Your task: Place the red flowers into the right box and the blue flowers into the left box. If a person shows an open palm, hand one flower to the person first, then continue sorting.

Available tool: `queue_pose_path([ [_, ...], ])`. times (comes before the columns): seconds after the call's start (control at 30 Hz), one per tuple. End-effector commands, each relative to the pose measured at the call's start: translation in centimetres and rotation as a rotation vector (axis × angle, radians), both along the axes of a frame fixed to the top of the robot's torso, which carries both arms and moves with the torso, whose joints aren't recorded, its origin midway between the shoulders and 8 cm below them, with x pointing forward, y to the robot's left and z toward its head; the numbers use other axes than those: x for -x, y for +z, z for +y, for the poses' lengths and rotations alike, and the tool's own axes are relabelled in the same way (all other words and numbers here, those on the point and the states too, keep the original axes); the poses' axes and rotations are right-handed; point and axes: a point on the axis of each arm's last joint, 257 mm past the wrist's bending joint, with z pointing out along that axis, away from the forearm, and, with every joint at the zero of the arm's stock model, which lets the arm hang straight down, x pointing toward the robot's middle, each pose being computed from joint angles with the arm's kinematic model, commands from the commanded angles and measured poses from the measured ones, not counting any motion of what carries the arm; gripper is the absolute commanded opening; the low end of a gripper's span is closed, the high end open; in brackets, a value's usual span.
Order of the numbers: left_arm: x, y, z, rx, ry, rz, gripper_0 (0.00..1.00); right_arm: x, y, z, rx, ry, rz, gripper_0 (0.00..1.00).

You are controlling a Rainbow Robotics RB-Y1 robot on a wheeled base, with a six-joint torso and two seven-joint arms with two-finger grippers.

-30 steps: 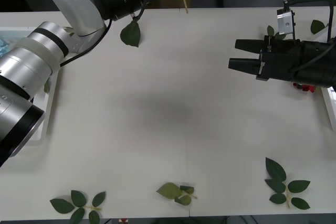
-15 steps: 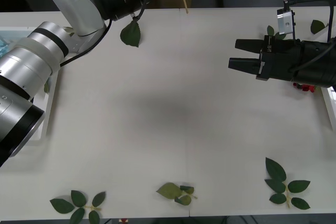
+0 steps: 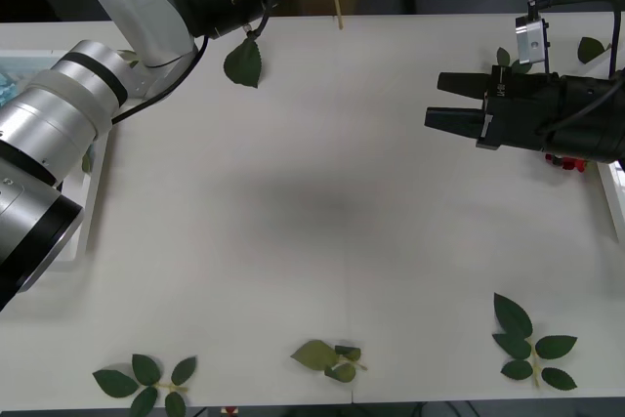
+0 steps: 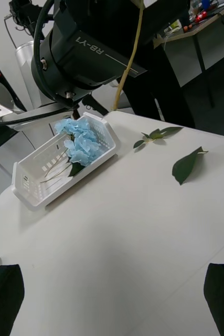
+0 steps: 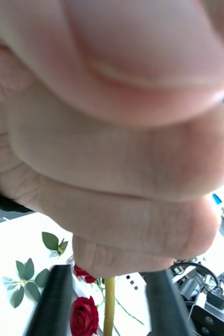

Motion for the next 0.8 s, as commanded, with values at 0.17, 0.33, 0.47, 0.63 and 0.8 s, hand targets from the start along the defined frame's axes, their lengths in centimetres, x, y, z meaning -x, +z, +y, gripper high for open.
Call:
queue_pose_path([
  [0.17,2.06,4.19,-2.89,0.002,-0.06,-0.091,1.0,0.13,2.31,0.47,0.03,0.025,-0.077,1.0],
  [0.33,2.13,4.18,-2.97,0.002,-0.063,-0.091,1.0,0.09,2.28,0.49,0.029,0.023,-0.076,1.0],
  [0.47,2.13,4.19,-2.91,0.001,-0.063,-0.092,1.0,0.06,2.34,0.45,0.029,0.022,-0.077,1.0],
  [0.63,2.17,4.19,-2.92,0.001,-0.064,-0.092,1.0,0.1,2.06,0.64,0.031,0.024,-0.072,1.0],
  [0.8,2.12,4.13,-2.87,0.003,-0.062,-0.09,1.0,0.05,2.01,0.9,0.02,0.022,-0.065,1.0],
])
